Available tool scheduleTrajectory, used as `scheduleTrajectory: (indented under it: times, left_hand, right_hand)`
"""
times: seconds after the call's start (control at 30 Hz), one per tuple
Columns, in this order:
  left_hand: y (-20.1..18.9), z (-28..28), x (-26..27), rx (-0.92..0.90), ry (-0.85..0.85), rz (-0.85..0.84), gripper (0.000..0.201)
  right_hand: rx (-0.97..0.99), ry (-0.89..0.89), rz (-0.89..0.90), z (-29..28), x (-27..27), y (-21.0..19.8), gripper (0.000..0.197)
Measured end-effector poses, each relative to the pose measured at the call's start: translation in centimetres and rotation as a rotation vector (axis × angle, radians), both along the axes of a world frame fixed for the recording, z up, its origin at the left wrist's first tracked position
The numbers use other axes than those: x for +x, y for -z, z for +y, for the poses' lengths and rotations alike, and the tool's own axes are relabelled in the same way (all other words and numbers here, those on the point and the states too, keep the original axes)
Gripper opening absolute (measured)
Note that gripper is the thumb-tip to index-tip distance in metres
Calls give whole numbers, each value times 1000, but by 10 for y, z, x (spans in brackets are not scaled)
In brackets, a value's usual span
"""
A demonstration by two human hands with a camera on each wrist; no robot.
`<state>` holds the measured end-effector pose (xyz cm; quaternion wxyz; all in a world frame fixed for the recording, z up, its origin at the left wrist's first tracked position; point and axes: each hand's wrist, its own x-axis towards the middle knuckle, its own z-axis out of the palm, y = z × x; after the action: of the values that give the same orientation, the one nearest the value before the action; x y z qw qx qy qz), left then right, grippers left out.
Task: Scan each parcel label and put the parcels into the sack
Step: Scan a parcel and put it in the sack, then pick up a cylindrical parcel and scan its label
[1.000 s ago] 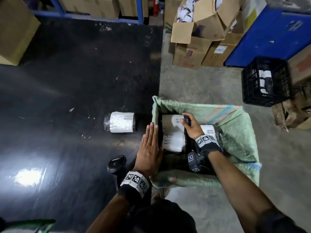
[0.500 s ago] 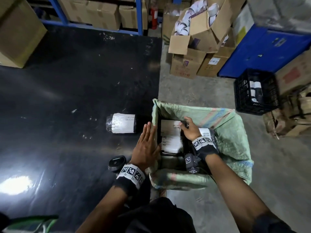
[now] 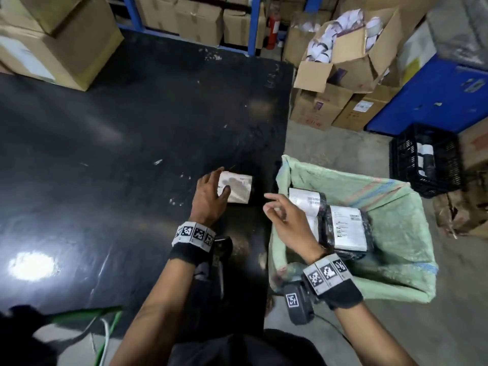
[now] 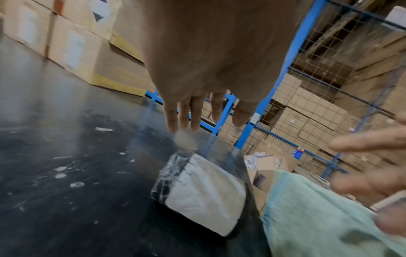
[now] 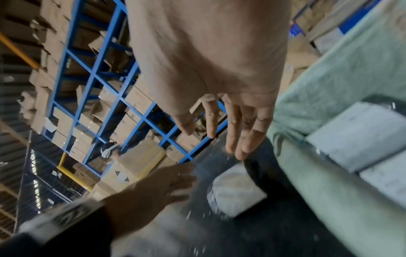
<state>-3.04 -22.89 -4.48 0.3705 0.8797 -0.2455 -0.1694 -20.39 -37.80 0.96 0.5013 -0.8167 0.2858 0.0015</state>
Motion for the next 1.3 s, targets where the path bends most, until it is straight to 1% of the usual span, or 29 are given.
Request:
scheduleTrajectory:
  times: [0.07, 0.2, 0.3, 0.37, 0.43, 0.5, 0.57, 0.63, 0.77, 0.9, 0.97, 1.03, 1.1, 1.17, 1.3]
  left_hand:
    - [10, 8, 19, 21, -31, 28, 55]
    - [37, 18, 49, 25, -97, 132, 57]
    - [57, 18, 63, 11, -104, 214, 62]
    - [70, 16, 70, -10, -86, 267, 72]
    - [85, 14, 76, -38, -74, 295, 84]
    - [97, 11, 80, -60, -37, 322, 81]
    - [103, 7, 83, -82, 10, 349, 77]
    - [109, 3, 86, -110, 50, 372, 83]
    - [119, 1, 85, -131, 86, 421, 94]
    - [128, 8, 81, -146, 155, 399, 98]
    - [130, 12, 79, -152, 172, 390, 101]
    - [131, 15, 76, -171, 168, 405, 97]
    - [131, 16, 74, -191, 153, 427, 85]
    - [129, 19, 71, -218, 129, 443, 76]
    - [115, 21, 62, -305, 64, 464, 66]
  right_hand:
    - [14, -21, 63, 26, 7, 18, 39]
    - [56, 17, 225, 69, 15, 61, 49]
    - [148, 61, 338, 92, 15, 86, 51]
    - [239, 96, 325, 105, 14, 100, 52]
    - [311, 110, 302, 116, 12, 110, 59]
    - [344, 115, 277, 125, 11, 110, 58]
    - [324, 131, 221, 128, 9, 112, 55]
    - [327, 138, 203, 130, 6, 116, 56]
    - [406, 180, 212, 136, 4, 121, 57]
    - [469, 223, 201, 146, 3, 118, 57]
    - [452, 215, 220, 149, 2, 118, 60]
    - [467, 218, 239, 151, 2, 118, 66]
    - [475, 220, 237, 151, -1, 118, 70]
    - [452, 225, 211, 150, -4, 118, 66]
    - [475, 278, 110, 145, -12, 106, 57]
